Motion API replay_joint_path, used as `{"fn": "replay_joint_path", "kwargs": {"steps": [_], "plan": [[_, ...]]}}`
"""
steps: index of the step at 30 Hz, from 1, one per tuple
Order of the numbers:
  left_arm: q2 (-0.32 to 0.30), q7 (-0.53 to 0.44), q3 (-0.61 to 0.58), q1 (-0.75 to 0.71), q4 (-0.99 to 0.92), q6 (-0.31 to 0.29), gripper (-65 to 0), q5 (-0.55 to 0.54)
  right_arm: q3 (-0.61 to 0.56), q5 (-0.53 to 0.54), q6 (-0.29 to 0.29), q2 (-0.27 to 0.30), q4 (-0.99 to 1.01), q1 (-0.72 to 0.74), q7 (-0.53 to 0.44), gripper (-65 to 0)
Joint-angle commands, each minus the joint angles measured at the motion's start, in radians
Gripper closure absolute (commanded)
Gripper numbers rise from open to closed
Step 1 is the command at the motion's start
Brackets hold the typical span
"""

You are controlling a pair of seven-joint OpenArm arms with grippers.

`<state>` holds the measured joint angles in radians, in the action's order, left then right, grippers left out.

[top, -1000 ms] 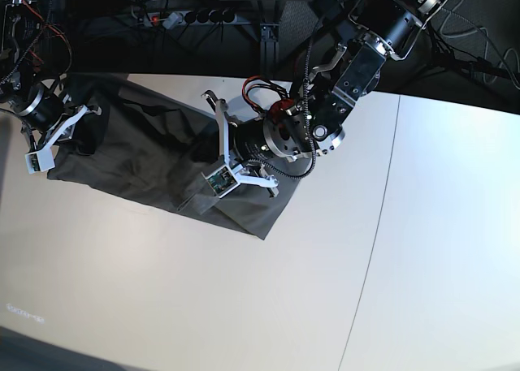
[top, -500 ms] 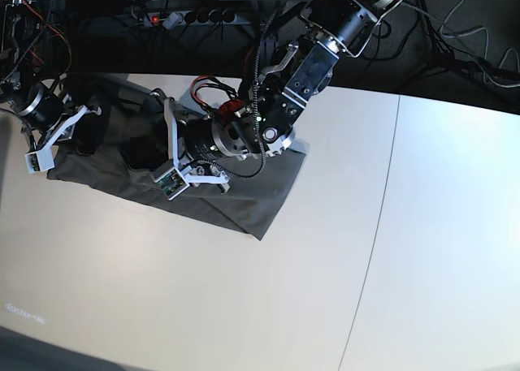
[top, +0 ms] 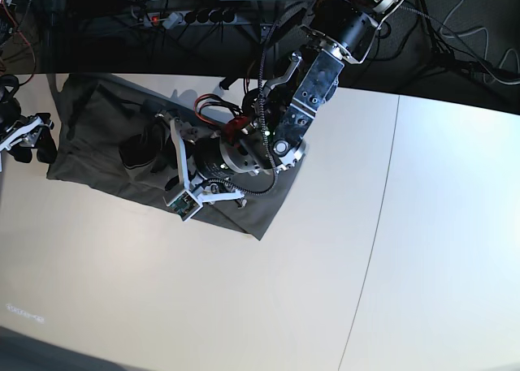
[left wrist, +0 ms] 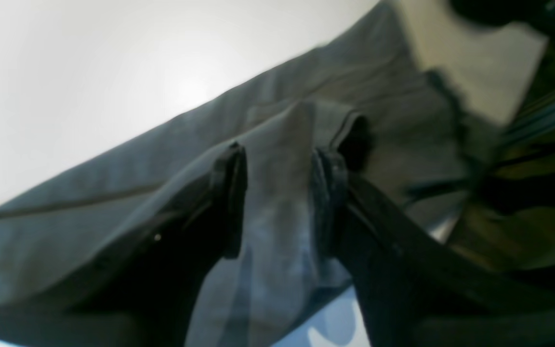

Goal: Fold the T-shirt properly

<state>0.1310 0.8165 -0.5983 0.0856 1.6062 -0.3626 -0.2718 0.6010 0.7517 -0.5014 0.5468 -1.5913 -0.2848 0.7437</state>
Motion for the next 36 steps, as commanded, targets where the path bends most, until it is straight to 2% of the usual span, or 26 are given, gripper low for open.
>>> {"fn": "replay_joint_path", "kwargs": {"steps": [1, 4, 9, 12, 23, 29, 33, 36], "plan": [[0.016, -0.019, -0.005, 0.017, 0.029, 0.011, -25.6, -0.024, 0.010, 0.027, -0.046, 0.023, -0.003, -0.001, -0.006, -38.6], [0.018, -0.018, -0.019, 0.017, 0.040, 0.010, -25.6, -0.032, 0.007, 0.031, -0.045, 0.024, 0.056, -0.024, -0.006, -43.6], [0.016, -0.011, -0.022, 0.017, 0.040, 0.010, -25.6, 0.023, 0.008, 0.154, -0.048, 0.021, 0.227, -0.028, 0.013, -43.9], [0.015, -0.011, -0.017, 0.017, 0.040, 0.010, -25.6, 0.038, 0.007, 0.188, -0.048, 0.011, 0.286, -0.027, 0.050, -43.9], [0.015, -0.003, 0.016, 0.016, 0.040, 0.011, -25.6, 0.014, 0.005, 0.281, -0.053, -0.032, 0.297, -0.029, 0.106, -43.9], [0.015, -0.003, 0.016, 0.016, 0.040, 0.010, -25.6, 0.013, 0.008, 0.282, -0.053, -0.014, 0.299, -0.032, 0.124, -43.9], [0.015, -0.003, 0.016, 0.016, 0.040, 0.010, -25.6, 0.014, 0.008, 0.349, -0.076, 0.021, 0.294, -0.032, 0.154, -43.9], [0.014, -0.004, 0.016, 0.014, 0.040, 0.010, -25.6, 0.014, 0.008, 0.360, -0.079, 0.033, 0.267, -0.032, 0.159, -43.9]]}}
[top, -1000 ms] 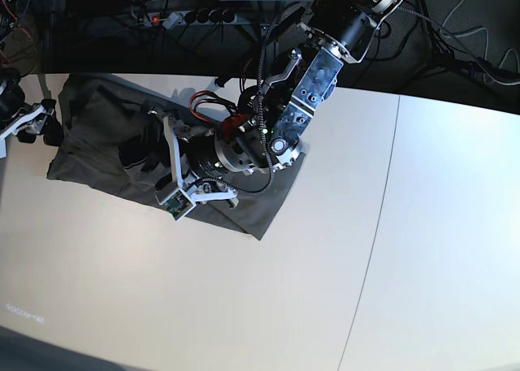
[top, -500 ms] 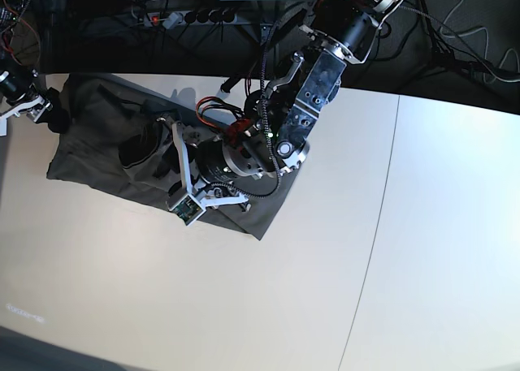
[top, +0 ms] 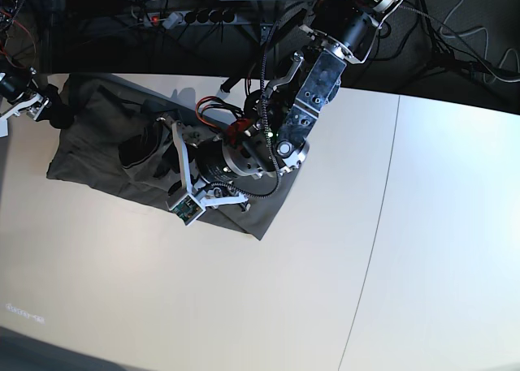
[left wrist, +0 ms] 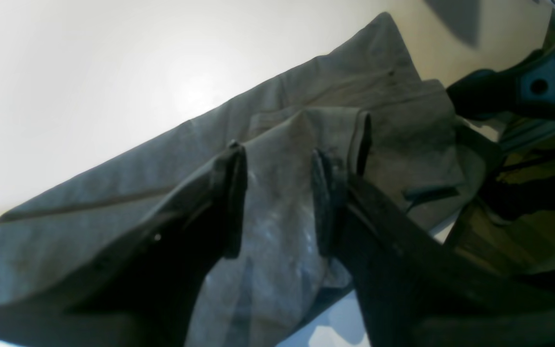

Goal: Fold the T-shirt properly

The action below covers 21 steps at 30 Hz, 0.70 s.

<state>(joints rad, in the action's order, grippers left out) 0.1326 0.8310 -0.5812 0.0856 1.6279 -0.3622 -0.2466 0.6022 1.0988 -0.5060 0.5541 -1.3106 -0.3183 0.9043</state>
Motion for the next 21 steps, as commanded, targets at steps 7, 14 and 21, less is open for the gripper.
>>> {"fn": "replay_joint_path", "kwargs": {"steps": [7, 14, 21], "plan": [[0.000, -0.020, -0.001, 0.014, 0.018, 0.010, -25.6, -0.011, 0.006, 0.020, -0.074, 0.025, -0.075, 0.002, -0.002, -43.9], [0.000, -0.022, -0.001, 0.014, 0.018, 0.010, -25.6, -0.011, -0.003, 0.032, -0.074, 0.024, -0.086, 0.008, -0.005, -43.9], [-0.001, -0.018, -0.003, 0.006, 0.018, 0.010, -25.6, -0.011, -0.002, 0.050, -0.074, 0.034, -0.087, 0.004, 0.017, -43.9]]}}
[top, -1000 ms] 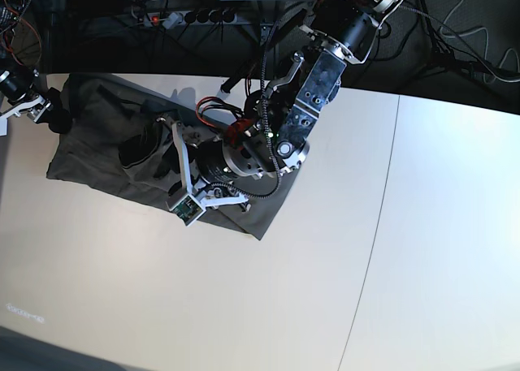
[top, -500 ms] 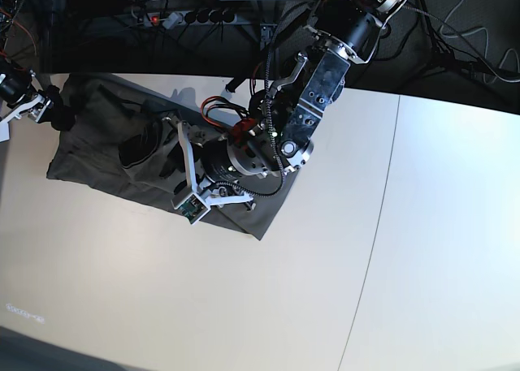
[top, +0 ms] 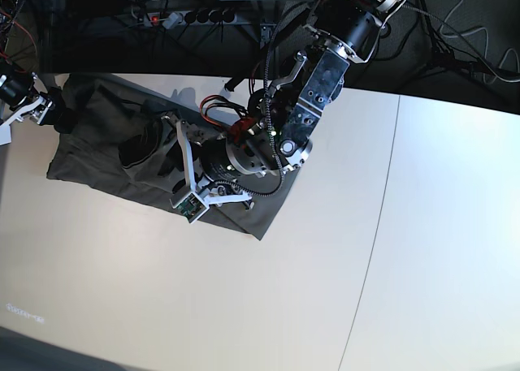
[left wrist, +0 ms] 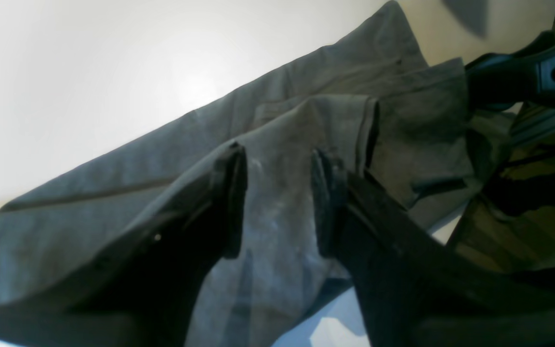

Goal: Fold the T-shirt properly

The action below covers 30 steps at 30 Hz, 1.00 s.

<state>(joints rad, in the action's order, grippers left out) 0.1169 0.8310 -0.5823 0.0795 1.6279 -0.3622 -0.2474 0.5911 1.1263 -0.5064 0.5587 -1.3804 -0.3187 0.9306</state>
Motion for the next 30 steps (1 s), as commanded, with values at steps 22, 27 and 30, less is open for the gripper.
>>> {"fn": "replay_joint_path", "kwargs": {"steps": [22, 27, 30], "plan": [[0.015, -0.019, -0.002, 0.000, 0.017, 0.010, -25.6, -0.011, -0.018, 0.061, -0.093, 0.076, -0.093, 0.002, 0.016, -43.9], [0.015, -0.019, -0.002, 0.000, 0.017, 0.010, -25.6, -0.015, -0.053, 0.032, -0.092, 0.076, -0.150, 0.003, 0.013, -43.9], [0.015, -0.019, -0.002, 0.000, 0.017, 0.010, -25.6, -0.025, -0.073, 0.005, -0.092, 0.072, -0.151, 0.008, 0.004, -43.9]]}}
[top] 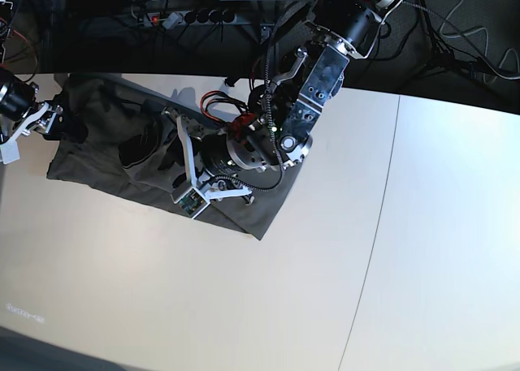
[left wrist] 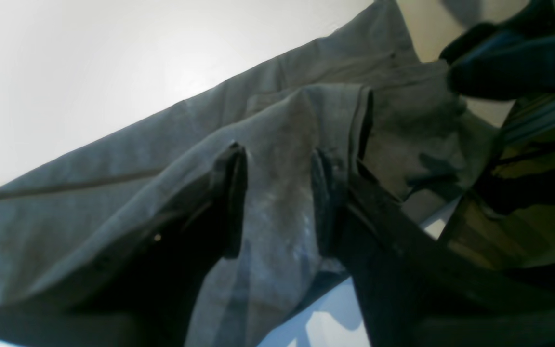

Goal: Fold the T-shirt properly

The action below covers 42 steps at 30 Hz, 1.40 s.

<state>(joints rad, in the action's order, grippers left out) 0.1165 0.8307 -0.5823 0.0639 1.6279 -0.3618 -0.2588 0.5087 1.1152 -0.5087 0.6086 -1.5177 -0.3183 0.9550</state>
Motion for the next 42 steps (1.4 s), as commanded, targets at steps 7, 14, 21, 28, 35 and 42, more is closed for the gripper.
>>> {"fn": "replay_joint_path", "kwargs": {"steps": [7, 14, 21, 28, 35, 42], "plan": [[0.016, -0.019, -0.002, 0.016, 0.017, 0.010, -25.6, -0.014, 0.008, -0.052, -0.086, 0.020, 0.006, 0.008, -0.058, -43.9], [0.016, -0.021, -0.002, 0.016, 0.017, 0.010, -25.6, -0.014, 0.008, -0.087, -0.085, 0.000, 0.084, 0.073, -0.080, -43.9], [0.015, -0.021, -0.002, 0.016, 0.017, 0.010, -25.6, -0.014, 0.006, -0.098, -0.083, -0.027, 0.179, 0.123, -0.079, -43.9], [0.013, -0.018, -0.002, 0.016, 0.017, 0.010, -25.6, -0.014, 0.006, -0.079, -0.082, -0.027, 0.196, 0.084, -0.064, -43.9], [0.013, -0.018, -0.002, 0.016, 0.017, 0.010, -25.6, -0.014, 0.006, -0.066, -0.082, -0.028, 0.196, 0.062, -0.061, -43.9], [0.013, -0.018, -0.002, 0.016, 0.017, 0.010, -25.6, -0.014, 0.006, -0.058, -0.082, -0.048, 0.196, 0.063, -0.069, -43.9]]}}
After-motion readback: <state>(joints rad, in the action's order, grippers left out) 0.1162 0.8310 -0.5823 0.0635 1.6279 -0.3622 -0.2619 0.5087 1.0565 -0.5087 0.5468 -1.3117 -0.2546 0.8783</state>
